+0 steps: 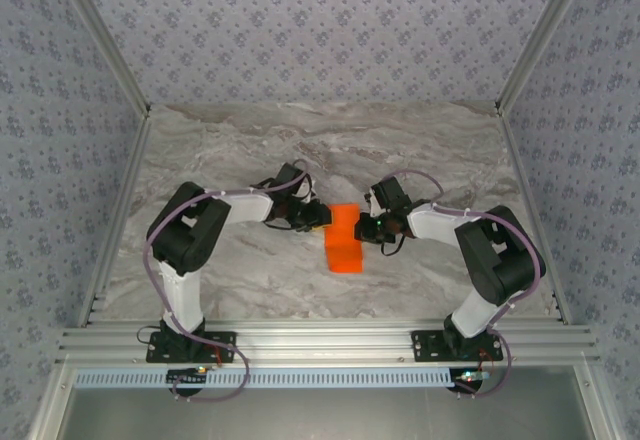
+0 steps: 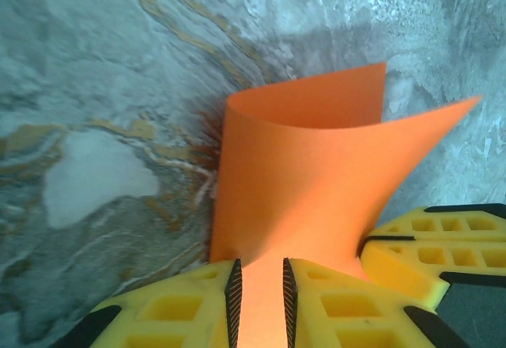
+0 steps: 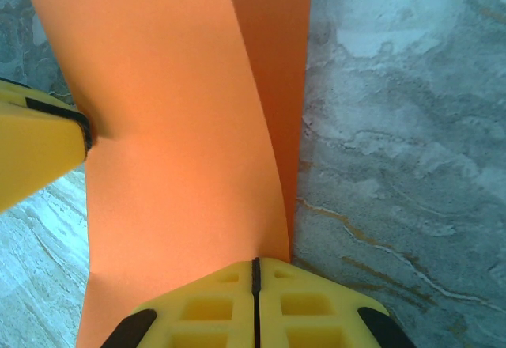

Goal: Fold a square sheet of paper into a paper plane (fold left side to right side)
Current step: First fold the square sheet of paper in half at the center of the table, then hold the square sheet of paper at the center of the table.

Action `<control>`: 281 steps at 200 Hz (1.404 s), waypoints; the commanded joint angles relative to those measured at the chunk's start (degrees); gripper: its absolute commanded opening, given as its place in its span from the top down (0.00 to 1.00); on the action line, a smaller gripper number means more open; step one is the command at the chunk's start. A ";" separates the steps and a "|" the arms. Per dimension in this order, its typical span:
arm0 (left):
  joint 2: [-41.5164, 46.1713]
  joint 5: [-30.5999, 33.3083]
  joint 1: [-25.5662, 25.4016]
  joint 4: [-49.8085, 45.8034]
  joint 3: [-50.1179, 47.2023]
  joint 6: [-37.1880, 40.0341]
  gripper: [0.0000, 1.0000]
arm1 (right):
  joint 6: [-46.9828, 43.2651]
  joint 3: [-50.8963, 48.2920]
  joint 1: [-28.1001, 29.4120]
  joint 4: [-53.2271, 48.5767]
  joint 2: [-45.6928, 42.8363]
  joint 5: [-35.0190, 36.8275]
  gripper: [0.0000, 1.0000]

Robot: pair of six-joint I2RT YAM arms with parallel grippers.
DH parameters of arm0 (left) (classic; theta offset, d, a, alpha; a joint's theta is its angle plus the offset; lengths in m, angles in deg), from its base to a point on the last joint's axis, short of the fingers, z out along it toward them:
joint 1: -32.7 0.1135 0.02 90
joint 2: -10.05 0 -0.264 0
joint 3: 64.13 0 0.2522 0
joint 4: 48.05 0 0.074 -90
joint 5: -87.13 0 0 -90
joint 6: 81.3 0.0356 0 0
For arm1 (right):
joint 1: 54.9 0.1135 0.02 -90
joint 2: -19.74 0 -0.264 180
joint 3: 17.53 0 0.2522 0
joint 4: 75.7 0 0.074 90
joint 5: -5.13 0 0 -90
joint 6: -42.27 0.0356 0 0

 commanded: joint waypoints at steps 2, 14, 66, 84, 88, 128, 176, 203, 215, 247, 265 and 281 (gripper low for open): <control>1.78 1.76 1.22 -2.55 0.33 2.59 0.76 | -1.09 -1.37 0.27 -8.04 2.60 3.95 0.94; 3.42 1.75 1.26 -2.71 0.25 3.23 0.76 | -1.13 -1.33 0.20 -7.98 2.52 3.88 0.94; 5.51 0.50 -1.76 0.26 0.33 2.57 0.76 | -1.24 -0.69 0.34 -7.85 2.73 3.42 0.94; 3.28 0.41 -3.24 0.01 2.51 2.57 0.76 | -1.16 -0.49 0.47 -7.79 2.87 3.34 0.94; 2.82 0.52 -3.38 -0.22 3.09 2.62 0.76 | -1.20 -0.54 0.52 -7.73 2.92 3.28 0.94; -1.65 1.24 -3.97 -1.47 6.52 2.88 0.76 | -1.22 -0.49 0.62 -7.69 2.99 2.97 0.94; -4.05 3.37 -5.58 -3.82 6.80 3.56 0.76 | -0.85 -0.61 0.82 -6.38 2.70 1.88 0.94; -4.24 5.69 -6.47 -6.37 6.24 4.47 0.76 | -0.59 -0.84 0.85 -4.58 2.04 0.55 0.94; -4.42 6.44 -6.77 -7.07 5.95 4.65 0.76 | -0.44 -0.70 0.81 -4.28 1.62 -0.26 0.94; -4.51 7.79 -7.27 -7.71 4.74 4.40 0.77 | -0.64 0.54 -0.04 -3.09 -1.14 -3.00 0.94; -4.51 8.26 -7.34 -7.93 4.29 4.22 0.77 | -0.53 1.36 -1.14 -2.80 -3.11 -4.50 0.94; -4.60 8.51 -7.35 -7.89 4.09 3.95 0.77 | -0.49 2.17 -2.14 -2.37 -3.93 -5.82 0.95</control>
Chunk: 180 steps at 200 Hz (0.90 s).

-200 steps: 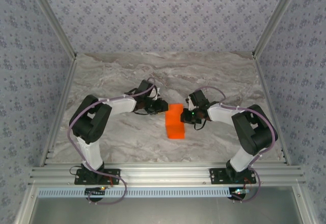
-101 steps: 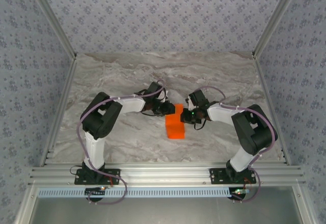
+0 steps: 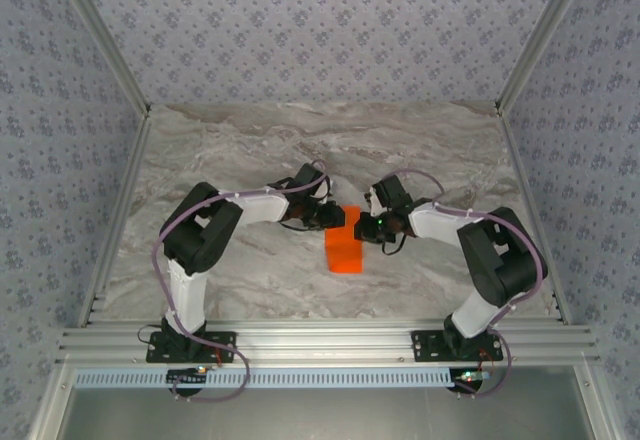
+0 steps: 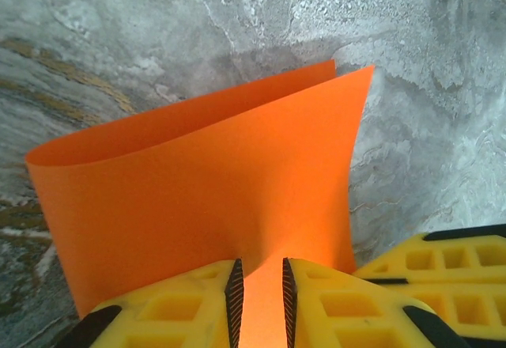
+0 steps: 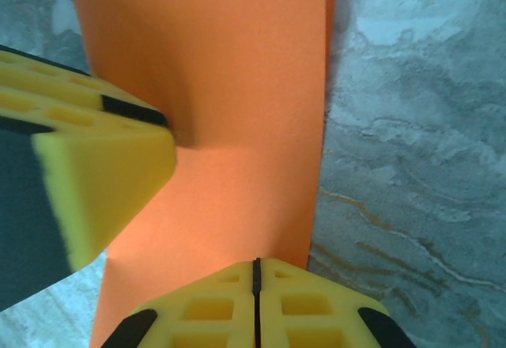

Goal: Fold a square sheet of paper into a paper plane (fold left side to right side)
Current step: Hold the square sheet of paper at the center of the table.

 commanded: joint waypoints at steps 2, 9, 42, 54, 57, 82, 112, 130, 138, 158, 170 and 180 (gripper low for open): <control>-1.50 2.64 -1.18 -4.99 -2.10 0.49 0.77 | -0.10 1.75 -1.59 -1.25 -2.62 -3.11 0.95; -1.58 2.69 -1.21 -5.00 -2.12 0.37 0.77 | -0.01 2.10 -2.04 -1.01 -2.70 -3.49 0.95; -1.49 2.67 -1.17 -5.00 -1.96 0.18 0.77 | 0.78 3.77 -3.66 1.21 -0.85 -4.66 0.96; -1.50 2.64 -1.21 -5.00 -1.96 0.18 0.77 | 0.94 4.79 -3.84 2.12 0.69 -5.05 0.96; -1.50 2.64 -1.23 -5.00 -1.96 0.18 0.77 | 1.02 5.19 -3.84 2.17 1.17 -5.09 0.96; -1.50 2.71 -1.30 -4.94 -1.92 0.15 0.77 | 1.13 7.76 -3.84 2.66 5.21 -5.44 0.96; -1.43 2.58 -1.30 -4.87 -1.85 0.08 0.77 | 1.35 9.88 -3.93 3.49 9.44 -4.92 0.96; -1.16 2.47 -1.31 -4.81 -1.87 0.09 0.77 | 1.34 10.77 -3.98 3.31 11.56 -4.12 0.96; -0.91 2.41 -1.34 -4.74 -1.94 0.16 0.77 | 1.42 10.97 -3.93 3.07 12.41 -3.94 0.96; 0.26 2.23 -1.30 -4.40 -2.20 0.42 0.77 | 1.33 11.48 -3.85 1.66 14.06 -3.32 0.96; 1.63 1.94 -1.28 -3.69 -2.54 0.61 0.76 | 1.09 11.37 -3.76 0.35 14.54 -2.47 0.96; 3.07 1.60 -1.34 -2.99 -3.04 0.66 0.74 | 0.69 11.26 -3.74 -0.94 14.66 -1.71 0.96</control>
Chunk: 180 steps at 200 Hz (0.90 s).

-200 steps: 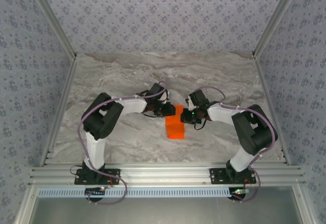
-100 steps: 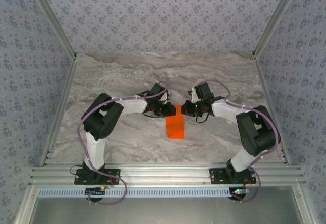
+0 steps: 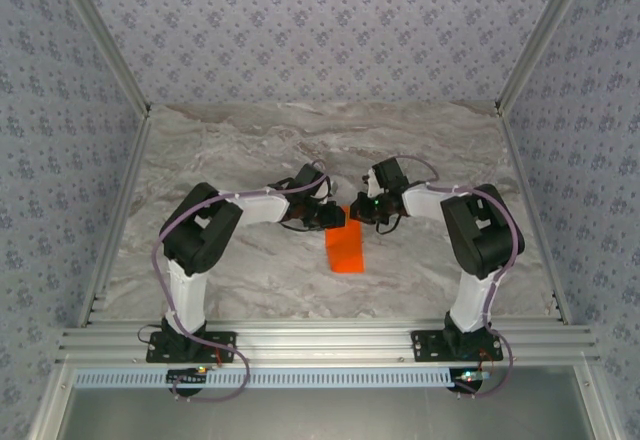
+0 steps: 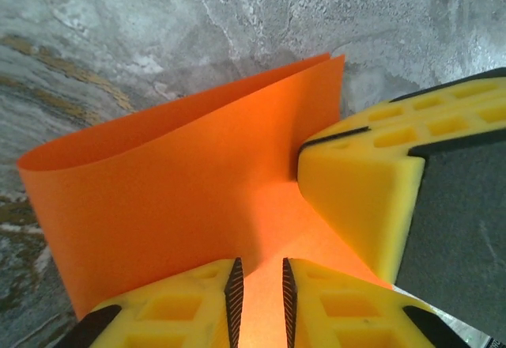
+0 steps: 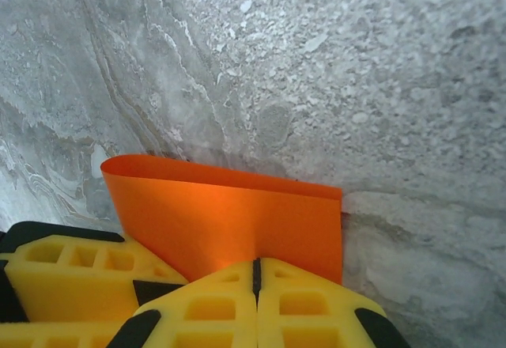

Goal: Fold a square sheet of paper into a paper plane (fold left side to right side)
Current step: Hold the square sheet of paper at the center of the table, then first fold the square sheet of paper in half at the center of the table.

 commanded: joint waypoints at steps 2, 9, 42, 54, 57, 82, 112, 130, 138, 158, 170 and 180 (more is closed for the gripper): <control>2.68 0.92 -1.02 -3.09 -2.54 0.74 0.74 | -0.14 0.48 0.18 -4.34 2.31 2.89 0.96; 3.73 0.60 -0.99 -2.54 -3.08 0.77 0.73 | -0.30 0.25 0.15 -4.99 2.33 3.30 0.96; 8.02 -1.46 -0.97 1.06 -6.02 0.18 0.72 | -0.61 -0.83 0.29 -6.33 2.52 4.11 0.96; 9.11 -2.52 -0.97 3.06 -7.34 -0.60 0.72 | -0.51 -1.18 0.39 -6.25 2.59 4.24 0.96; 9.30 -2.74 -0.98 3.59 -7.67 -0.83 0.72 | -0.50 -1.25 0.47 -6.24 2.68 4.28 0.96; 9.74 -4.67 -1.19 8.28 -10.12 -2.92 0.72 | -0.50 -1.54 0.66 -6.13 2.94 4.30 0.96; 8.40 -5.94 -2.12 10.32 -10.05 -3.87 0.72 | -0.64 -1.19 1.05 -6.45 3.04 4.46 0.96; 7.74 -5.97 -2.83 10.10 -9.85 -3.96 0.72 | -0.76 -0.95 1.14 -7.02 3.04 4.79 0.96; 7.48 -5.88 -3.11 10.13 -9.98 -4.07 0.72 | -0.79 -0.88 1.18 -7.08 3.03 4.84 0.96; 7.27 -5.51 -3.40 9.55 -10.31 -3.90 0.73 | -0.81 -0.89 1.27 -7.26 3.03 4.92 0.96; 7.23 -5.42 -3.70 9.21 -10.53 -3.72 0.73 | -0.82 -0.92 1.21 -7.44 3.04 5.05 0.96; 7.23 -5.29 -3.92 9.24 -10.89 -3.74 0.73 | -0.86 -0.85 1.26 -7.57 3.03 5.16 0.96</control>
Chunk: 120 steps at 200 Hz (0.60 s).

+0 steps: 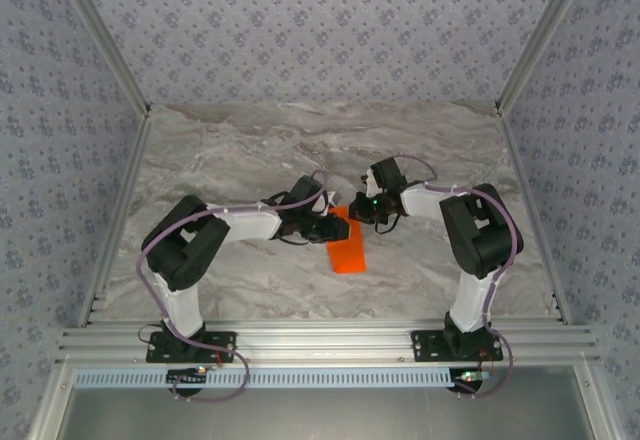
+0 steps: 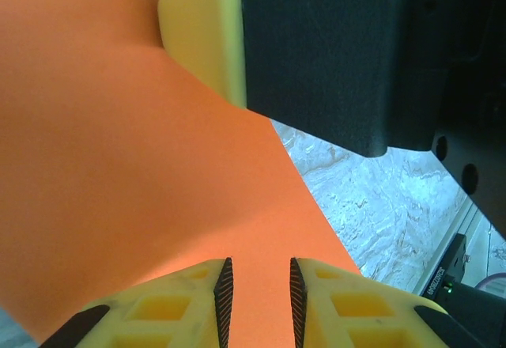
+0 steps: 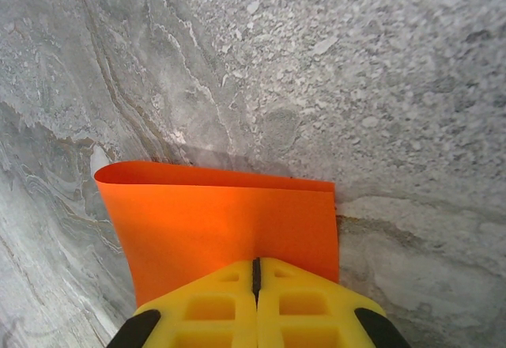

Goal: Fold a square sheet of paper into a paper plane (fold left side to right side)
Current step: First fold the square sheet of paper in half at the center of the table.

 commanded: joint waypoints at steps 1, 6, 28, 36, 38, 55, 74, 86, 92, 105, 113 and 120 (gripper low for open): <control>-0.68 -0.91 -0.62 0.64 -0.84 -0.09 0.73 | -0.62 -1.11 0.72 -7.07 2.81 4.27 0.96; -0.73 -0.89 -0.73 0.64 -1.04 -0.11 0.73 | -0.62 -1.14 0.75 -7.06 2.81 4.26 0.96; -0.72 -0.51 -1.03 0.65 -1.98 -0.24 0.73 | -0.66 -1.10 0.77 -7.13 2.90 4.38 0.96; -0.72 -0.30 -1.10 0.59 -2.30 -0.34 0.73 | -0.71 -1.10 0.87 -7.14 2.96 4.43 0.96; -0.73 -0.24 -1.10 0.59 -2.41 -0.34 0.73 | -0.71 -1.10 0.90 -7.11 2.98 4.44 0.96; -0.55 0.30 -1.33 0.30 -3.16 -0.33 0.73 | -0.75 -1.10 0.82 -7.23 3.00 4.51 0.96; -0.20 0.43 -1.53 0.20 -4.00 -0.37 0.73 | -0.84 -0.97 0.92 -7.47 3.07 4.66 0.96; 0.09 0.88 -1.72 -0.33 -4.48 -0.04 0.73 | -0.88 -0.92 0.93 -7.77 3.09 4.87 0.96; 0.30 1.31 -1.96 -1.04 -4.66 0.46 0.73 | -0.88 -0.79 0.91 -7.85 3.13 4.96 0.96; 0.77 2.38 -2.63 -2.73 -4.86 1.66 0.73 | -0.88 -0.75 0.96 -8.30 3.21 5.12 0.96; 1.02 2.81 -2.93 -3.55 -4.96 2.32 0.73 | -0.88 -0.66 0.91 -8.38 3.33 5.15 0.96; 1.21 3.01 -3.21 -3.95 -5.26 2.77 0.73 | -0.91 -0.58 0.93 -8.50 3.39 5.06 0.96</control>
